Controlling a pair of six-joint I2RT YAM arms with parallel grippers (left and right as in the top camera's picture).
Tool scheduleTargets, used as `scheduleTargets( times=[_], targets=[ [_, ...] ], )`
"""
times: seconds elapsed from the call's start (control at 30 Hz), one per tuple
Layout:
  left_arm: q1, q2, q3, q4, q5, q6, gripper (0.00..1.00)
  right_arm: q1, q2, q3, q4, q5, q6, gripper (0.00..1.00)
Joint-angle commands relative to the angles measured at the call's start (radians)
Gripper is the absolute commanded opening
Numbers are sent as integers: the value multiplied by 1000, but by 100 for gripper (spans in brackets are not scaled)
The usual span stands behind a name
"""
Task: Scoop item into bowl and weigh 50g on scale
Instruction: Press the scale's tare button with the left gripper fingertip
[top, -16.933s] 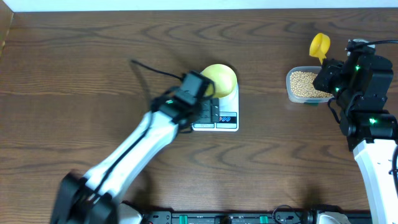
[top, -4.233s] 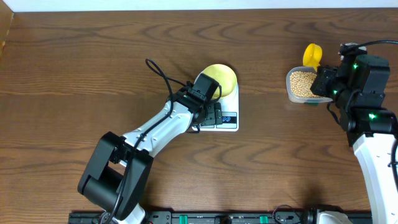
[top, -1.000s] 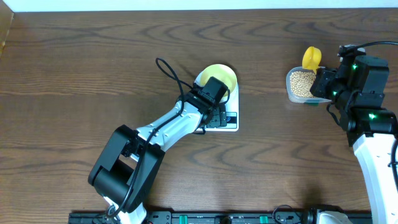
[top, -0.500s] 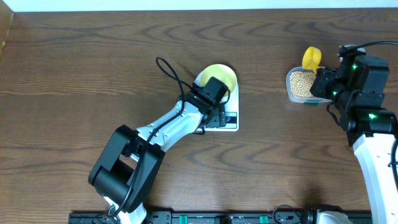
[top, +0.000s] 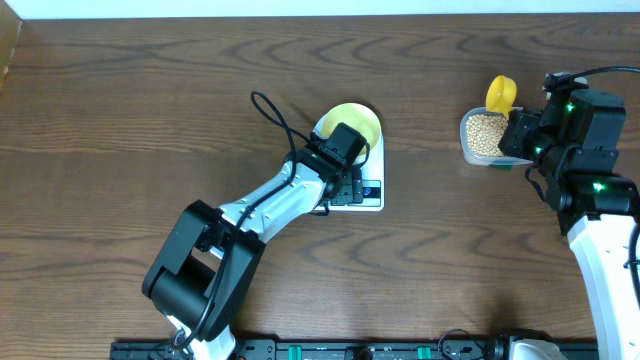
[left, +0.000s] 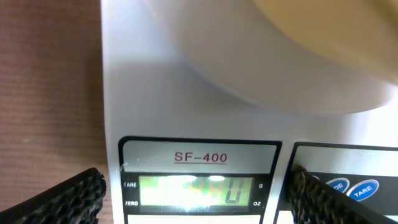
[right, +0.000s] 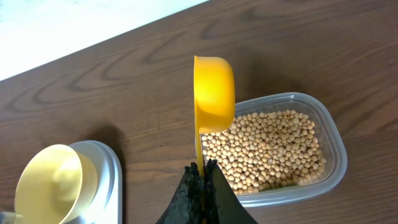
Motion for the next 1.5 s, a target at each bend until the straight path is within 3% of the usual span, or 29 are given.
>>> scheduleTargets(
  times=[0.0,0.4,0.97,1.47],
  targets=[
    [6,71,-38,15,51,73,96,-4,0,11,-2,-6,-2,1],
    [6,71,-38,40,45,72,96,-4,0,11,-4,-6,-2,1],
    [6,91,-45,34,-109,69,96,-4,0,11,-19,-6,-2,1],
    [8,96,-45,60,-108,69,96,-4,0,11,-19,-6,-2,1]
  ],
)
